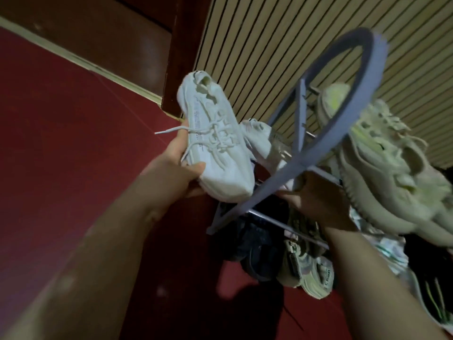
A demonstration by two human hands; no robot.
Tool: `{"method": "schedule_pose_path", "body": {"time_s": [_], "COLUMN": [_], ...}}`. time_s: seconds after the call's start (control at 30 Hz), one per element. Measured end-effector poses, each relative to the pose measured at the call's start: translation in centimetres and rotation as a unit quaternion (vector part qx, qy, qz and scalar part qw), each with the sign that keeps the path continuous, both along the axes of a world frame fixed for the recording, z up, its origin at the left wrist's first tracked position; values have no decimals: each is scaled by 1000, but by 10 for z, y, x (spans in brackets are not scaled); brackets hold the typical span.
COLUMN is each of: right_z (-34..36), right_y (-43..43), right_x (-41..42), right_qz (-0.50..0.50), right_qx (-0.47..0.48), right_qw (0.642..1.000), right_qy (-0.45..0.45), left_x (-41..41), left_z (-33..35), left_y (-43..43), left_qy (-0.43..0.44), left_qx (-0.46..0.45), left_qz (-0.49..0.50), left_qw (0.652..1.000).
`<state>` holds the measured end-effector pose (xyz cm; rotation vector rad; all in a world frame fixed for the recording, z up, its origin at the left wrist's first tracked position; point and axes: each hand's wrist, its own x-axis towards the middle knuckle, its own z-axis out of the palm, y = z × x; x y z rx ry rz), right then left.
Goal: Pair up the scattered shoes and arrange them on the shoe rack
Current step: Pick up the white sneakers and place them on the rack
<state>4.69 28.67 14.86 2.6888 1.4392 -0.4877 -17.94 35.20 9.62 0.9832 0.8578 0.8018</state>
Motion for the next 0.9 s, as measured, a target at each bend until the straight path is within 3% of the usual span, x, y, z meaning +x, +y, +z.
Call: {"method": "schedule_pose_path", "body": {"time_s": [0.07,0.17,0.27,0.37,0.5,0.7,0.8,0.9], "right_z": [-7,-12,-11,-10,-10,-3,-3,-22], "right_y": [-13,-41,-63,-86,-123,-178,-194,-205], "right_x": [7,11,17,23,41,64,63,51], "right_qz": [3,-9,-30,4,59,61,69,45], "right_qx": [59,48,99,116,51,34,38,71], "right_qw": [998,998,994,992,997,998,997,993], "right_qy": [22,25,37,39,-28,-12,3,88], "left_x": [-2,0,-1,-11,-33,-65,-68,-57], "left_z": [8,16,24,30,42,63,64,45], "left_y": [-16,-46,-80,-114,-157,-203,-205,-199], "left_qy": [20,45,76,103,122,173,165,110], "left_qx": [5,-3,-11,-9,-12,-49,-72,-102], "left_qz": [13,49,72,90,72,38,18,13], "left_qw": [1000,998,994,991,990,983,983,989]}}
